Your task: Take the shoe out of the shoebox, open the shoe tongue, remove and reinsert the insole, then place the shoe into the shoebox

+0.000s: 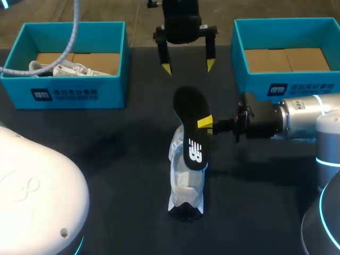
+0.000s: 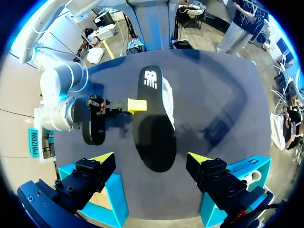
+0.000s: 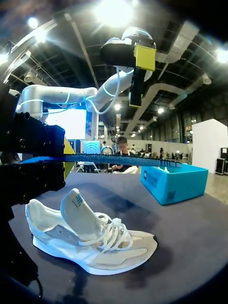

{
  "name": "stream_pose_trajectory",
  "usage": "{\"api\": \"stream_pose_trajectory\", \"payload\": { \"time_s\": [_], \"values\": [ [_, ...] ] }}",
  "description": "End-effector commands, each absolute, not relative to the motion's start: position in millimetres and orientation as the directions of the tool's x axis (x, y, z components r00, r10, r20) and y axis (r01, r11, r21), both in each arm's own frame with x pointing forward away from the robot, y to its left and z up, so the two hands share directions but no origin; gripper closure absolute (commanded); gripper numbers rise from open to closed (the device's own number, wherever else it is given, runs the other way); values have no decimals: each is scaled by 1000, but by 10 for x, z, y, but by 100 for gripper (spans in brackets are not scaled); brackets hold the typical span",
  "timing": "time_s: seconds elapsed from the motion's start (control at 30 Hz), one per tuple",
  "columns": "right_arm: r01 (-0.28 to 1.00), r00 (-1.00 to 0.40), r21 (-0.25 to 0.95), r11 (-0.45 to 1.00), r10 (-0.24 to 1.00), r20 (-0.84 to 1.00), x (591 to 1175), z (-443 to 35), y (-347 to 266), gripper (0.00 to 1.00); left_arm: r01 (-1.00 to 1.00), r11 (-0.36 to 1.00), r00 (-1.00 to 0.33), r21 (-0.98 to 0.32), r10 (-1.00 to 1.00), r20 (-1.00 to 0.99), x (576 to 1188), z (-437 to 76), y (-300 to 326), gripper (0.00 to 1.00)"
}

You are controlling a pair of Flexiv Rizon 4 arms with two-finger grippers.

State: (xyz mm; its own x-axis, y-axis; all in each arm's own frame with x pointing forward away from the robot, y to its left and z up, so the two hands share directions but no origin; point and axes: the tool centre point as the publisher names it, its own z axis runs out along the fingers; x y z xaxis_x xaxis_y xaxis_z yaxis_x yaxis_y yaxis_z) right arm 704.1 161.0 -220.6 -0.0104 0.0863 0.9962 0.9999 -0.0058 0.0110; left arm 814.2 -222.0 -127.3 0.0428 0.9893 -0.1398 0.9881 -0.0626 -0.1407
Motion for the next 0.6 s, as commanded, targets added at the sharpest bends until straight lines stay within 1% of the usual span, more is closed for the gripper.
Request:
{"api": "stream_pose_trajectory", "payload": {
  "time_s": [0.03,0.1,0.23,0.33,0.53,0.6],
  "values": [
    [1000,-10,11,-9,87,996,7033,-2210,1624,100,990,-55,37,-131,990,-133,8171,-1235,-2230,0],
    [1000,-10,11,-9,87,996,7033,-2210,1624,100,992,-49,30,-118,987,-156,8170,-1215,-2208,0],
    [1000,-10,11,-9,87,996,7033,-2210,1624,100,996,-1,-29,-90,945,-325,8160,-1148,-2094,0],
    [1000,-10,11,-9,87,996,7033,-2210,1624,100,995,28,-71,-93,857,-511,8111,-1107,-1948,0],
    [1000,-10,11,-9,87,996,7033,-2210,1624,100,995,28,-93,-100,666,-740,8033,-1147,-1730,0],
    [1000,-10,11,-9,87,996,7033,-2210,1624,100,995,41,-100,-95,612,-784,7999,-1154,-1683,0]
  ]
}}
